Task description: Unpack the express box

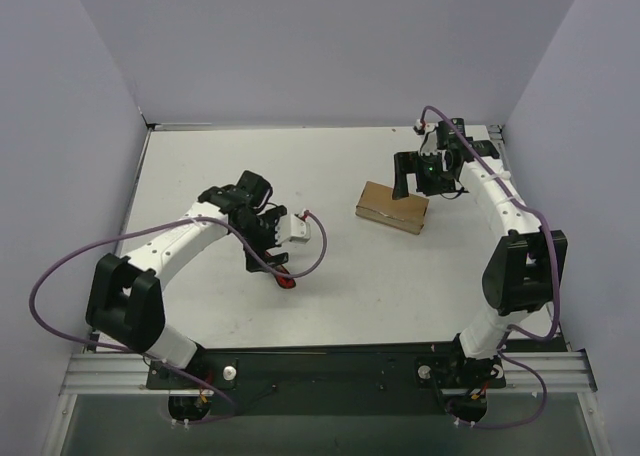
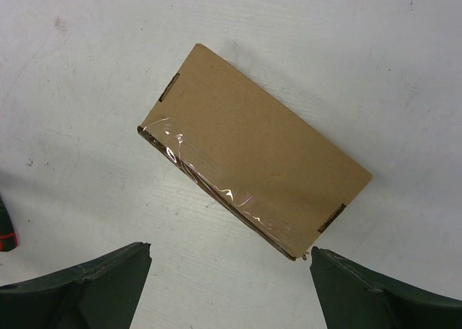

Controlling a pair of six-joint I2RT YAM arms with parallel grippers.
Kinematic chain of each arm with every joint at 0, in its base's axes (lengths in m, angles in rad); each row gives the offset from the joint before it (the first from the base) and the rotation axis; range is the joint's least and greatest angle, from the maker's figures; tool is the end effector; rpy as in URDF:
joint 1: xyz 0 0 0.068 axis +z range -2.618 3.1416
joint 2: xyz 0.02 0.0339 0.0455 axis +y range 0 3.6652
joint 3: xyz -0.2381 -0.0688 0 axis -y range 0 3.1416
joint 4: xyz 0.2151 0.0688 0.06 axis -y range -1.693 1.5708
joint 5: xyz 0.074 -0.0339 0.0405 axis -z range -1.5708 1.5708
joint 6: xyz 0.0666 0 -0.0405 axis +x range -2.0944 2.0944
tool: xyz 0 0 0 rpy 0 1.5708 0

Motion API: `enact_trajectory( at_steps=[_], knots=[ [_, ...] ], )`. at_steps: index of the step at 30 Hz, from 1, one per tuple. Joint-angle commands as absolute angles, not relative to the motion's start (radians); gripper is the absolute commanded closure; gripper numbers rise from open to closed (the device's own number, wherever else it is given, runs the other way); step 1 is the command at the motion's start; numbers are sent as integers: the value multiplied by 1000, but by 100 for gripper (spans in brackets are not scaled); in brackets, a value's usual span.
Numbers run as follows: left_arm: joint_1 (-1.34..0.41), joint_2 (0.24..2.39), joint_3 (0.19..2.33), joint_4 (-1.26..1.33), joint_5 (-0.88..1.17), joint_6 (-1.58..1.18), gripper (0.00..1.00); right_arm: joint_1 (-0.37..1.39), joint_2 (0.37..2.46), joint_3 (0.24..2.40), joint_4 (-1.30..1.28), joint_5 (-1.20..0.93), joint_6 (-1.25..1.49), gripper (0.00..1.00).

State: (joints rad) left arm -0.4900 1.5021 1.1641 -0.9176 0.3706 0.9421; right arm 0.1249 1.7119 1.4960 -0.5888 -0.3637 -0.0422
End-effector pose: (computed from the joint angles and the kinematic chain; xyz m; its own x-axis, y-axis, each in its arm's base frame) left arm 0.2257 -0.1477 0.2069 -0.0584 0.8856 -0.4608 0.9947 0.0907 0.0482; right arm 0.3651 0.0697 0.2636 -0.6991 -0.1275 -0.7035 -0.3910 0.8920 0.2269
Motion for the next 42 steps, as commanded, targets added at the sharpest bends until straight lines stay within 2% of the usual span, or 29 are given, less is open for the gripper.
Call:
enact_trajectory(
  at_steps=[1, 8, 15, 23, 27, 30, 31, 33, 34, 35, 42],
  knots=[
    [-451, 1606, 1219, -864, 405, 1132, 3, 114, 1634, 1496, -603, -362, -43, 1],
    [-428, 1730, 1285, -926, 436, 1298, 5, 94, 1589, 1459, -620, -422, -69, 4],
    [-430, 1790, 1227, -919, 420, 1456, 12, 92, 1565, 1431, -620, -414, -83, 4],
    [-423, 1847, 1181, -787, 373, 1489, 19, 94, 1569, 1453, -621, -390, -100, 4],
    [-420, 1867, 1193, -792, 393, 1505, 32, 95, 1580, 1463, -624, -391, -103, 5],
    [-419, 1874, 1189, -814, 403, 1517, 56, 100, 1595, 1482, -627, -388, -106, 5],
    [-420, 1881, 1187, -836, 403, 1517, 71, 104, 1601, 1486, -626, -391, -110, 5],
    [-420, 1890, 1174, -864, 399, 1513, 90, 113, 1617, 1505, -627, -390, -110, 5],
    [-416, 1891, 1170, -870, 397, 1496, 96, 118, 1623, 1512, -627, -391, -110, 5],
    [-408, 1887, 1170, -871, 408, 1461, 100, 123, 1632, 1529, -627, -391, -112, 5],
    [-338, 1787, 1242, -764, 497, 1191, 100, 190, 1719, 1656, -626, -417, -120, 7]
  ],
)
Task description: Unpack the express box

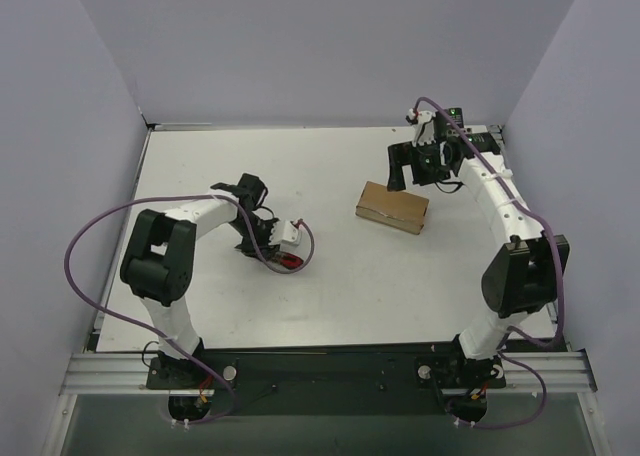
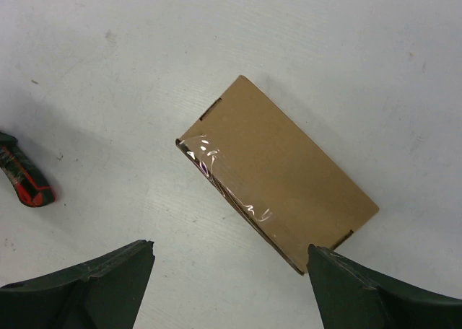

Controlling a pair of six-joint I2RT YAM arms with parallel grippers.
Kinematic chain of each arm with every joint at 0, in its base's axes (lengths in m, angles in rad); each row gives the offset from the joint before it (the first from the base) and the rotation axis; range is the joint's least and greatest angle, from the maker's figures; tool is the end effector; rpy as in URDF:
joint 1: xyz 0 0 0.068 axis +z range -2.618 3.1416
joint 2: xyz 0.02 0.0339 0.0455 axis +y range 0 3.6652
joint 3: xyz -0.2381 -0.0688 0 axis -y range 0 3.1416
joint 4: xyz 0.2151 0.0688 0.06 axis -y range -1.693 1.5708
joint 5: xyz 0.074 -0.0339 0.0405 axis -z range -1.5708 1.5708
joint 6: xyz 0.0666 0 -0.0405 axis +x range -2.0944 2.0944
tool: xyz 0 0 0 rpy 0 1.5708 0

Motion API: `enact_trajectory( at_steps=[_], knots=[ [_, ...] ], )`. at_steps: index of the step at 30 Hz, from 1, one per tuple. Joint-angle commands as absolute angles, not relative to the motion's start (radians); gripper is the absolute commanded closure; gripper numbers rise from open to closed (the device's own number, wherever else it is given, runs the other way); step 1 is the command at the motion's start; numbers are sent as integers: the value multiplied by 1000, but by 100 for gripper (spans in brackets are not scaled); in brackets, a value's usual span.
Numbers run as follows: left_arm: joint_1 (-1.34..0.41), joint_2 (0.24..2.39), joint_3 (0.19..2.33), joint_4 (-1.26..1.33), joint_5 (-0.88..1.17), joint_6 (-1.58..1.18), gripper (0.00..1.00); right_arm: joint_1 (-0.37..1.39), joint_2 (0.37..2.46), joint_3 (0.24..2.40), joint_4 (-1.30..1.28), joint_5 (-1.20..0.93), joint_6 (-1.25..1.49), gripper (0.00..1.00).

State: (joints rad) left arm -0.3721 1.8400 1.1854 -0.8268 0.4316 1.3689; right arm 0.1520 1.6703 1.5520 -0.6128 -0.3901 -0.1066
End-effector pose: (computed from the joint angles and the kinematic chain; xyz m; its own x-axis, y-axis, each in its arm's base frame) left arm 0.2717 -0.1359 0.1257 0.1716 0.8883 -0.4261 0.9822 -0.1878 0.0039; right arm 0.3572 0.0803 0.2941 -0.6116 -0.1932 -0.7672 -0.4877 0.8556 0.1733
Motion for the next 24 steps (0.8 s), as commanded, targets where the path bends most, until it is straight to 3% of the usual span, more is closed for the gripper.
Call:
enact_trajectory(
  at_steps=[1, 6, 13, 24],
  knots=[
    [-336, 1772, 1253, -699, 506, 1155, 100, 208, 1730, 1678, -626, -439, -120, 12],
    [-357, 1684, 1275, -389, 474, 866, 100, 241, 1821, 1807, -615, -726, -111, 12],
    [-457, 1626, 1232, 47, 338, 612, 100, 256, 1940, 1951, -533, -909, 67, 17],
    [-534, 1695, 1339, 75, 239, 422, 100, 284, 1976, 1951, -430, -1029, 202, 18]
  ],
)
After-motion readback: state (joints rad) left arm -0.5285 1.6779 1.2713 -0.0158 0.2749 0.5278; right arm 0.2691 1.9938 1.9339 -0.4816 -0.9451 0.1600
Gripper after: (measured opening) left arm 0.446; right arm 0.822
